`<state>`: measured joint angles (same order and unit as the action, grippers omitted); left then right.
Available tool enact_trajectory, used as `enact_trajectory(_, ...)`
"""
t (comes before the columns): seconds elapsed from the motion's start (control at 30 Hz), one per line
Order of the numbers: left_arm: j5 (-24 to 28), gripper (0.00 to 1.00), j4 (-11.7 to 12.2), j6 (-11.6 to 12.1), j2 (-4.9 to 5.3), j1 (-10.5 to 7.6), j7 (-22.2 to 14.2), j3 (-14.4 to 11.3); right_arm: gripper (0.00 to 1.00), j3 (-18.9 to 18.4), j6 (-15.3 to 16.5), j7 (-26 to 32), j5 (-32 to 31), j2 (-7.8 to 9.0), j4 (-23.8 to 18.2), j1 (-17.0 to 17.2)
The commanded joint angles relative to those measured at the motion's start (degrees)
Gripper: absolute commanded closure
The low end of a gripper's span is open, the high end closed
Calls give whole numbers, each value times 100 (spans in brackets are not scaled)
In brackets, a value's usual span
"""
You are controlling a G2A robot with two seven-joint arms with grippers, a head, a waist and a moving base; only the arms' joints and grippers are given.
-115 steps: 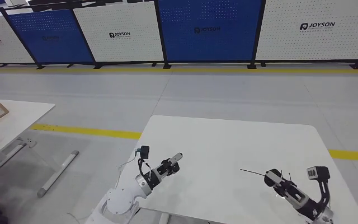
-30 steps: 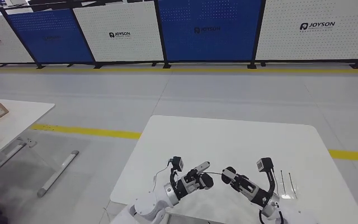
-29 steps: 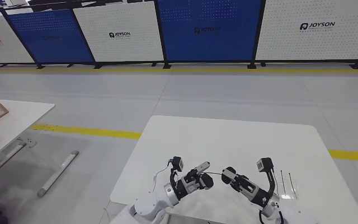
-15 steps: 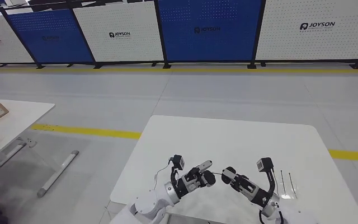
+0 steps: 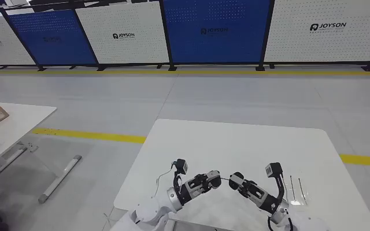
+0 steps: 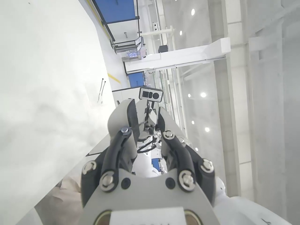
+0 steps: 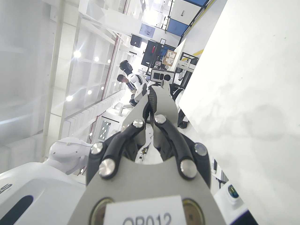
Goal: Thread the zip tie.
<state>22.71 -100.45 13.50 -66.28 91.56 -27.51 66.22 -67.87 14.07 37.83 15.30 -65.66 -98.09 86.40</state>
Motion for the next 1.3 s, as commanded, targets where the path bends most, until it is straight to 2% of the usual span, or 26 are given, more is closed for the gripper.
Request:
enact_trajectory(0.0,-55,75,-20,8,7,12,-22,-7,100,0,0,0,0,0,0,0)
enact_trajectory(0.1,-141,72,-56,10,14,16,-25,-42,100,0,0,0,0,0,0,0)
enact_trajectory(0.4,-256,84,-117,11,18,-10,74,-142,100,0,0,0,0,0,0,0)
enact_trajectory(0.57,-303,84,-121,2,26,-14,100,-159,100,0,0,0,0,0,0,0)
enact_trajectory(0.77,-346,91,-110,-18,32,-34,173,-181,100,0,0,0,0,0,0,0)
enact_trajectory(0.9,-361,100,-98,-32,36,-49,196,-197,100,0,0,0,0,0,0,0)
enact_trajectory(1.27,-352,100,-84,-27,53,-64,193,-219,100,0,0,0,0,0,0,0)
